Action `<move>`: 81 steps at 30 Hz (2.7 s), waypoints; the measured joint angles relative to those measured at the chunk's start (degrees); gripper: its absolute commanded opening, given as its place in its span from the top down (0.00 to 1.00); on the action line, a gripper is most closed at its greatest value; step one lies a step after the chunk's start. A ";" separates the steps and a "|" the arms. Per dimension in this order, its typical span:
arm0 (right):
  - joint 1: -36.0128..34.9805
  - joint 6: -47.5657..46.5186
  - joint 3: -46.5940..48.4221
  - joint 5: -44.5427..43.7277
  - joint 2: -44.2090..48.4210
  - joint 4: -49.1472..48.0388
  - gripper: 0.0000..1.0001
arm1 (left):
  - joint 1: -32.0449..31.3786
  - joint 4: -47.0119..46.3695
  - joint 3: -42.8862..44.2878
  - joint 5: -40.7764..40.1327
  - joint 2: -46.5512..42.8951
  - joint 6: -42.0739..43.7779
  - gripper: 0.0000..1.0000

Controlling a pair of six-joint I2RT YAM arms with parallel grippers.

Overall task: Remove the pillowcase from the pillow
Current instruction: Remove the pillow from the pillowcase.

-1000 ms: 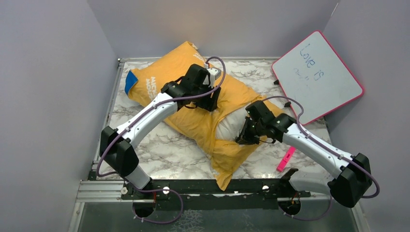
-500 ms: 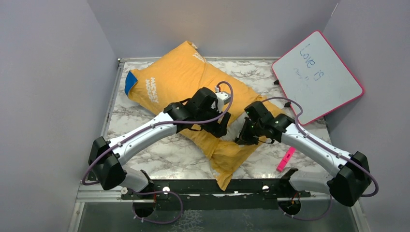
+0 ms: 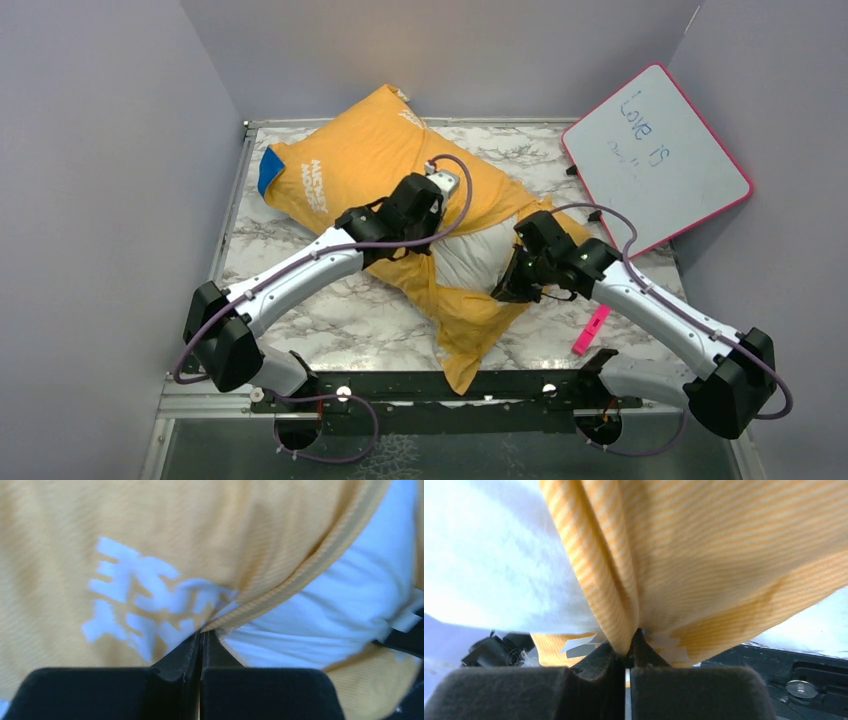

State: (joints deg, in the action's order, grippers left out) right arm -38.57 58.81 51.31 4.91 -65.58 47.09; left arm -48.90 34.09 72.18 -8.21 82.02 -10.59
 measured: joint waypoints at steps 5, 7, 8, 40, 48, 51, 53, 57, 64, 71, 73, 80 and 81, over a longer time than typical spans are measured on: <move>0.09 -5.44 -2.60 4.96 7.48 -0.68 0.99 | 9.40 -1.03 -1.18 3.10 0.00 0.59 1.00; 0.11 -7.87 -5.01 7.28 11.69 -2.21 0.99 | 11.43 -1.64 -2.21 5.53 -0.17 0.59 1.00; 0.15 -8.87 -6.14 8.02 13.09 -2.78 0.99 | 11.74 -2.21 -3.02 6.91 -0.24 0.59 1.00; 0.02 -5.25 -6.51 2.43 0.81 -3.82 0.98 | 2.99 -8.31 -10.32 25.00 -14.64 -18.97 0.23; 0.02 -3.74 -8.63 2.45 3.32 -5.70 0.98 | -2.69 -13.00 -13.60 20.44 -9.97 -28.22 0.29; 0.02 -3.37 -8.74 2.47 3.72 -5.84 0.98 | -3.63 -14.19 -13.75 18.49 -7.58 -30.45 0.29; 0.02 -3.34 -8.74 2.43 3.85 -5.84 0.98 | -4.72 -14.40 -13.75 16.41 -7.08 -31.30 0.29; 0.02 -3.30 -8.74 2.25 3.89 -5.86 0.98 | -6.03 -13.22 -12.74 10.84 -8.11 -30.49 0.39; 0.02 -3.26 -8.63 2.16 3.89 -5.79 0.98 | -6.14 -5.38 -3.85 -2.73 -3.96 -20.81 0.72; -0.11 -2.69 -8.39 1.64 4.55 -5.20 0.98 | -5.79 -0.63 -1.79 -12.83 -0.22 -10.97 0.95; -0.11 -2.64 -8.39 1.46 4.87 -5.07 0.98 | -3.76 0.11 0.11 -14.51 -0.22 -8.48 1.00; -0.11 -2.32 -7.61 0.90 4.46 -5.27 0.98 | 7.65 1.16 6.25 -12.37 1.86 -1.33 1.00; -0.11 -2.36 -7.43 0.90 3.96 -5.60 0.98 | 8.50 1.07 6.43 -11.45 3.02 -0.50 1.00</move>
State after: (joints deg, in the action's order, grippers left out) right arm -38.68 56.45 43.88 5.80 -61.63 41.50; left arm -40.40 35.16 78.61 -19.66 85.03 -11.09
